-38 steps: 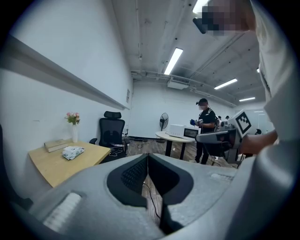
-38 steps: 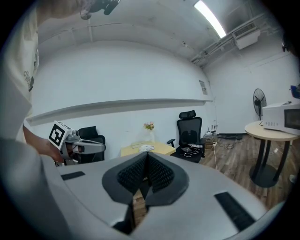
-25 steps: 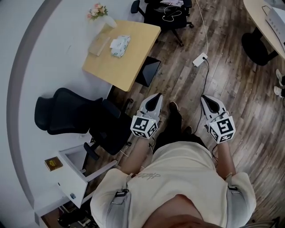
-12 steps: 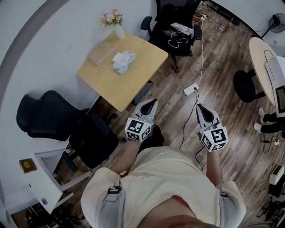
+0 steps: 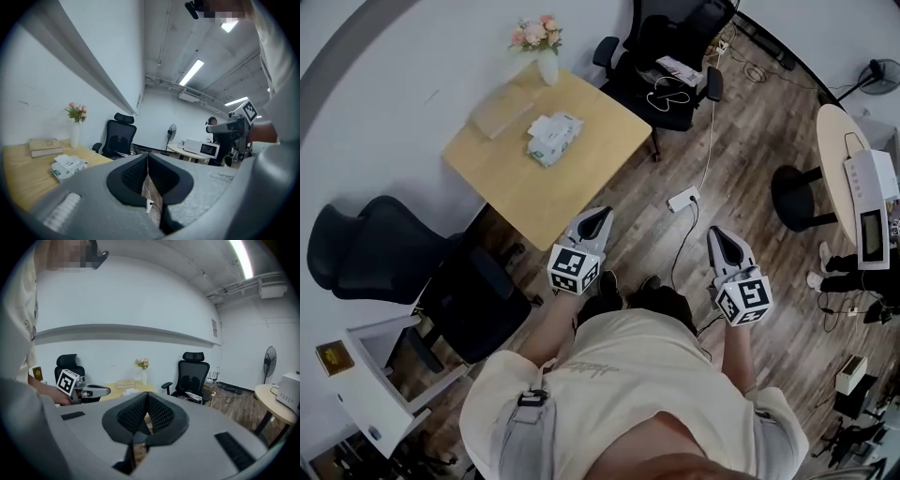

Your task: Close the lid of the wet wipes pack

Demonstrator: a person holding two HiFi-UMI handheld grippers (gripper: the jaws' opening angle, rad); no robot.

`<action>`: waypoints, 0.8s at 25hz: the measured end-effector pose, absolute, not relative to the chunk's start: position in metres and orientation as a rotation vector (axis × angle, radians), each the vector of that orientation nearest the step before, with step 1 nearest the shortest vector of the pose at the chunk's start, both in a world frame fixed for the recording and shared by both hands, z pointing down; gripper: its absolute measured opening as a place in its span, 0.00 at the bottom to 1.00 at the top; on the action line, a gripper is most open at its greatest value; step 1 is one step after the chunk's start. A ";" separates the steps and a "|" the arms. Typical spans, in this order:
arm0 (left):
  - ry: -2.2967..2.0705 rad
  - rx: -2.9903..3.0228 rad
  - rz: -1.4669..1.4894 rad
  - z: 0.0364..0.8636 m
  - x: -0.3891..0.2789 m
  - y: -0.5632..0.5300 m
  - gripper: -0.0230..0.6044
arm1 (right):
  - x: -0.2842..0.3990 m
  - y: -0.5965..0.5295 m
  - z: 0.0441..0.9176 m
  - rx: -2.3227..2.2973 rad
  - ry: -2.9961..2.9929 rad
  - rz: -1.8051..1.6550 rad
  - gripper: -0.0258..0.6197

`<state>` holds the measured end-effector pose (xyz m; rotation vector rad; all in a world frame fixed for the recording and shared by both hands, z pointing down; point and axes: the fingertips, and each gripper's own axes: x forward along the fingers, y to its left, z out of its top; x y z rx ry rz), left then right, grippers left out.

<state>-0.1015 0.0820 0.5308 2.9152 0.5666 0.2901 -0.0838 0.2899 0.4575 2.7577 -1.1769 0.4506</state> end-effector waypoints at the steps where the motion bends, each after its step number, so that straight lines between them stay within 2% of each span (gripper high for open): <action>1: 0.548 2.918 0.289 0.532 -0.099 0.076 0.07 | -0.079 0.286 0.459 2.750 -1.186 0.465 0.04; 8: 0.434 2.900 0.371 0.565 -0.090 0.048 0.07 | -0.054 0.248 0.474 2.650 -1.297 0.497 0.04; 12: 0.369 2.906 0.373 0.558 -0.082 0.044 0.07 | -0.033 0.241 0.474 2.654 -1.357 0.481 0.04; 20: 0.207 3.001 0.366 0.526 -0.021 0.025 0.07 | 0.055 0.207 0.476 2.610 -1.563 0.425 0.04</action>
